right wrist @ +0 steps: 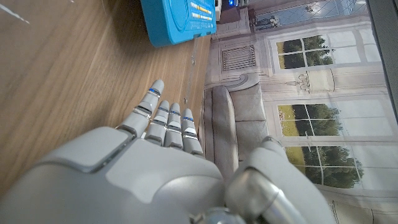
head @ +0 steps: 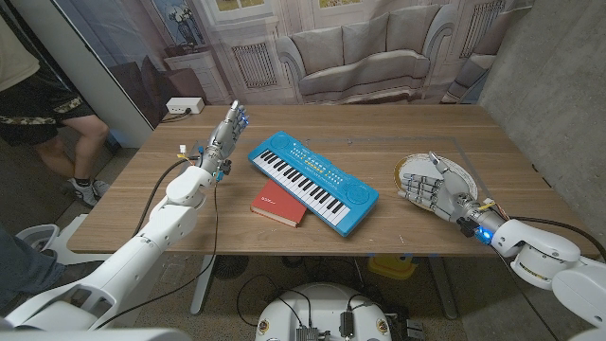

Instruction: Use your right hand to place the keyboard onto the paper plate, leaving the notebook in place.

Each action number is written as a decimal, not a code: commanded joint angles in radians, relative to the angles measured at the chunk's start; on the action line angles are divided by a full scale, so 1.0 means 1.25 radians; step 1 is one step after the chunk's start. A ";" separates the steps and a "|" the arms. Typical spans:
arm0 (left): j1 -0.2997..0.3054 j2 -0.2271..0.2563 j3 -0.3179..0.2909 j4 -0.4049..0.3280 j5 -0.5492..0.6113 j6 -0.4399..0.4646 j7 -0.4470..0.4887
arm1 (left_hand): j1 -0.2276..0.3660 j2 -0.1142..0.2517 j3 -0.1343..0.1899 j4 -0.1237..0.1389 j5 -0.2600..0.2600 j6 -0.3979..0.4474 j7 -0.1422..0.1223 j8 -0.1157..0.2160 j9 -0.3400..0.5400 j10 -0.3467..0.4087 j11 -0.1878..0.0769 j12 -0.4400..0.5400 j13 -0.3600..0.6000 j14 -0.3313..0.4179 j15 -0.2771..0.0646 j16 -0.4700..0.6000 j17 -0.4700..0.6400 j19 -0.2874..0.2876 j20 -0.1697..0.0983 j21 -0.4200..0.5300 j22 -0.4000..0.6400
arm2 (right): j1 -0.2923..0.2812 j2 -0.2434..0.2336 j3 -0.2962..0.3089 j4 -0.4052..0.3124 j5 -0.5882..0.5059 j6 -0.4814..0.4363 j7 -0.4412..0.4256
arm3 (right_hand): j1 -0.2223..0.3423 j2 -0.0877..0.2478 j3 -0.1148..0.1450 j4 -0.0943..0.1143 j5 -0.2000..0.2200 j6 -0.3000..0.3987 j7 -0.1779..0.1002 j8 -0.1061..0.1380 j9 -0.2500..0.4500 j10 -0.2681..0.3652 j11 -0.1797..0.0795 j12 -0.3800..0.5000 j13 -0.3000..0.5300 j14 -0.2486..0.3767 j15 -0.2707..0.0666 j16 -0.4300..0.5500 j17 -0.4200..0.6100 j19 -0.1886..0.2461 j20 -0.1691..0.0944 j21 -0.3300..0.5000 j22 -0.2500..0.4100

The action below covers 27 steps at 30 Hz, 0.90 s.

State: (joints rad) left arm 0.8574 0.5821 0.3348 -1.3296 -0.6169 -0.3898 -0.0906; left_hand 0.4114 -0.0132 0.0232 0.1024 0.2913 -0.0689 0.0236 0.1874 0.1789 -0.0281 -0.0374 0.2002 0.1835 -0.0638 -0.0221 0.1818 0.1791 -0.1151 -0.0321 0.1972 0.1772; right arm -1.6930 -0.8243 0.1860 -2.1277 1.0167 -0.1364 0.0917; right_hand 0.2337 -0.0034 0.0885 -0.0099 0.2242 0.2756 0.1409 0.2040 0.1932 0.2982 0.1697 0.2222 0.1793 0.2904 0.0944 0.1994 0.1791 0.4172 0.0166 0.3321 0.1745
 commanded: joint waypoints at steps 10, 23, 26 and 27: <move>-0.007 -0.005 0.005 0.014 -0.003 0.000 -0.009 | 0.004 0.002 -0.006 0.000 -0.001 0.000 -0.001 0.006 0.005 -0.003 0.002 0.001 0.003 -0.001 0.004 0.004 0.002 -0.003 -0.024 0.000 0.002 | 0.012 -0.003 0.029 0.038 0.102 -0.080 0.068 | 0.011 0.003 0.000 -0.006 0.000 0.006 0.022 0.005 0.002 0.009 0.002 0.001 0.004 0.010 0.003 0.000 0.001 0.010 0.002 -0.008 0.002; -0.015 -0.009 0.007 0.025 -0.004 -0.001 -0.013 | 0.005 0.003 -0.009 0.000 -0.002 -0.001 -0.001 0.005 0.005 -0.004 -0.001 0.001 0.003 -0.002 0.004 0.004 0.002 -0.005 -0.020 0.000 0.002 | 0.034 -0.020 0.038 0.056 0.146 -0.138 0.089 | 0.072 0.019 0.023 -0.039 -0.002 0.005 0.019 0.005 0.002 0.010 0.001 -0.002 0.005 0.013 0.004 -0.004 0.000 0.012 0.005 -0.021 0.001; -0.018 -0.011 0.008 0.028 -0.004 0.000 -0.014 | 0.005 0.003 -0.009 0.000 -0.002 0.000 -0.002 0.006 0.005 -0.004 0.000 0.001 0.003 -0.002 0.004 0.004 0.002 -0.005 -0.021 0.000 0.002 | 0.046 -0.035 0.037 0.064 0.155 -0.159 0.102 | 0.123 0.025 0.041 -0.069 -0.008 0.002 0.023 0.004 0.002 0.009 0.004 -0.004 0.005 0.011 0.008 -0.007 0.000 0.013 0.013 -0.030 0.001; -0.019 -0.011 0.008 0.029 -0.005 0.000 -0.014 | 0.005 0.003 -0.009 0.000 -0.002 0.000 -0.002 0.006 0.005 -0.004 0.000 0.001 0.003 -0.002 0.004 0.004 0.002 -0.005 -0.020 0.000 0.002 | 0.050 -0.039 0.037 0.067 0.158 -0.165 0.107 | 0.139 0.024 0.046 -0.079 -0.010 0.000 0.025 0.004 0.002 0.006 0.005 -0.006 0.005 0.009 0.011 -0.009 0.000 0.013 0.015 -0.034 0.001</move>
State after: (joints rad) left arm 0.8436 0.5730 0.3418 -1.3054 -0.6212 -0.3910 -0.1034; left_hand 0.4140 -0.0106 0.0191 0.0982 0.2913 -0.0689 0.0236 0.1874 0.1789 -0.0280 -0.0374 0.2002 0.1835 -0.0639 -0.0221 0.1818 0.1790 -0.1151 -0.0321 0.1972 0.1772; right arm -1.6623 -0.8388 0.2265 -2.0674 1.1609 -0.2558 0.1853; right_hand 0.3692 0.0247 0.1337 -0.0835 0.2165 0.2754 0.1410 0.2039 0.1930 0.3016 0.1732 0.2218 0.1848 0.2958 0.1000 0.1952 0.1767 0.4276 0.0271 0.2968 0.1744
